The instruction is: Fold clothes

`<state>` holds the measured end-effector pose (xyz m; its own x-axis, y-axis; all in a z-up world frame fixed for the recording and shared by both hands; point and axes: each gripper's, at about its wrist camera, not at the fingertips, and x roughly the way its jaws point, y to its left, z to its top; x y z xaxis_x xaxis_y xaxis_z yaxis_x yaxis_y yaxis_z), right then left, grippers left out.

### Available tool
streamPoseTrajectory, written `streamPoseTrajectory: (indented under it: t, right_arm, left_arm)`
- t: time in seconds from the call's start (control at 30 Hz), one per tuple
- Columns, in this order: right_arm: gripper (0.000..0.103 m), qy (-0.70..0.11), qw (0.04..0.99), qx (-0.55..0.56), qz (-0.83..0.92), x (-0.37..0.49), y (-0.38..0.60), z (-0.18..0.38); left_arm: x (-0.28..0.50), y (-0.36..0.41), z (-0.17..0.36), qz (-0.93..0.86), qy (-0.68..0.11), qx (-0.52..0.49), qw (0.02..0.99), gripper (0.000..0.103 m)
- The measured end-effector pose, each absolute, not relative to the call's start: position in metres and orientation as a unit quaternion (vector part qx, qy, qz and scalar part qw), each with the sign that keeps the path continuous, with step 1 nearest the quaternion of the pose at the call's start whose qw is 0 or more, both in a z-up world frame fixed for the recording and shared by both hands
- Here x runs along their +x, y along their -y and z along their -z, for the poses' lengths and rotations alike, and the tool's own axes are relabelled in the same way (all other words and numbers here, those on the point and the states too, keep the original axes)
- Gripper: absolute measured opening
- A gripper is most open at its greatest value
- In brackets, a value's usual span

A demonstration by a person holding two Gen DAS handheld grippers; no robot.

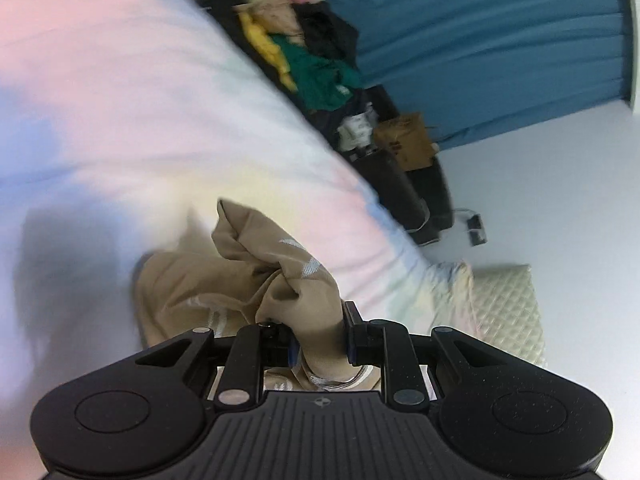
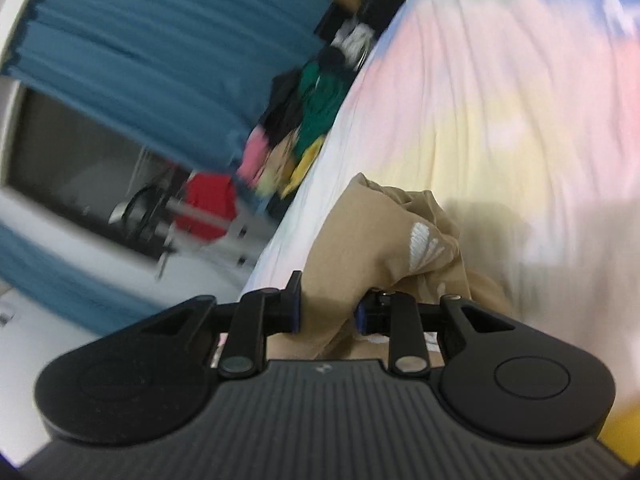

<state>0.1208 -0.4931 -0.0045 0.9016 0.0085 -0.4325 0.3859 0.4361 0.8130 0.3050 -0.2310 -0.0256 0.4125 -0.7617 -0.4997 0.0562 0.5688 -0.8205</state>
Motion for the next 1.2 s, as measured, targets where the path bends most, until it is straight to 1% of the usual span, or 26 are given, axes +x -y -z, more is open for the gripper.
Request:
streamPoseTrajectory:
  t: [0.1,0.27,0.43,0.53,0.63,0.7,0.77,0.8,0.83,0.9,1.03,1.1,1.13,1.2]
  right_arm:
    - [0.028,-0.185,0.835,0.503,0.128,0.132,0.508,0.015]
    - [0.028,-0.179,0.848,0.476,0.150,0.146,0.530,0.035]
    - [0.028,-0.173,0.860,0.449,0.172,0.159,0.552,0.056]
    - [0.028,-0.212,0.843,0.458,0.186,0.144,0.538,0.096]
    - [0.028,-0.230,0.835,0.463,0.188,0.124,0.519,0.125]
    - [0.029,-0.242,0.829,0.467,0.191,0.116,0.509,0.139]
    - [0.030,-0.245,0.817,0.486,0.189,0.113,0.514,0.145]
    - [0.031,-0.251,0.813,0.489,0.190,0.111,0.515,0.142]
    - [0.031,-0.263,0.811,0.485,0.196,0.107,0.513,0.135]
    - [0.032,-0.287,0.807,0.471,0.208,0.104,0.510,0.119]
    - [0.032,-0.298,0.812,0.446,0.231,0.085,0.502,0.082]
    - [0.032,-0.287,0.821,0.434,0.234,0.071,0.498,0.062]
    - [0.032,-0.282,0.828,0.425,0.233,0.065,0.495,0.051]
    - [0.033,-0.271,0.842,0.405,0.229,0.052,0.489,0.029]
  left_arm:
    - [0.336,0.273,0.009,0.303,-0.441,-0.380,0.754,0.023]
    - [0.351,0.325,0.013,0.340,-0.402,-0.343,0.778,0.023]
    - [0.330,0.331,0.070,0.345,-0.401,-0.252,0.810,0.023]
    - [0.298,0.316,0.115,0.338,-0.417,-0.209,0.817,0.023]
    - [0.274,0.305,0.144,0.338,-0.413,-0.158,0.831,0.026]
    - [0.267,0.301,0.158,0.333,-0.419,-0.132,0.835,0.033]
    - [0.263,0.298,0.164,0.333,-0.417,-0.118,0.837,0.036]
    - [0.259,0.297,0.160,0.335,-0.414,-0.108,0.839,0.042]
    - [0.256,0.296,0.154,0.332,-0.411,-0.095,0.844,0.045]
    - [0.247,0.296,0.138,0.321,-0.405,-0.067,0.853,0.062]
    - [0.228,0.290,0.088,0.320,-0.385,-0.037,0.865,0.074]
    - [0.211,0.281,0.060,0.319,-0.368,-0.033,0.873,0.087]
    - [0.204,0.279,0.047,0.316,-0.357,-0.025,0.879,0.089]
    - [0.187,0.274,0.023,0.309,-0.333,-0.009,0.891,0.099]
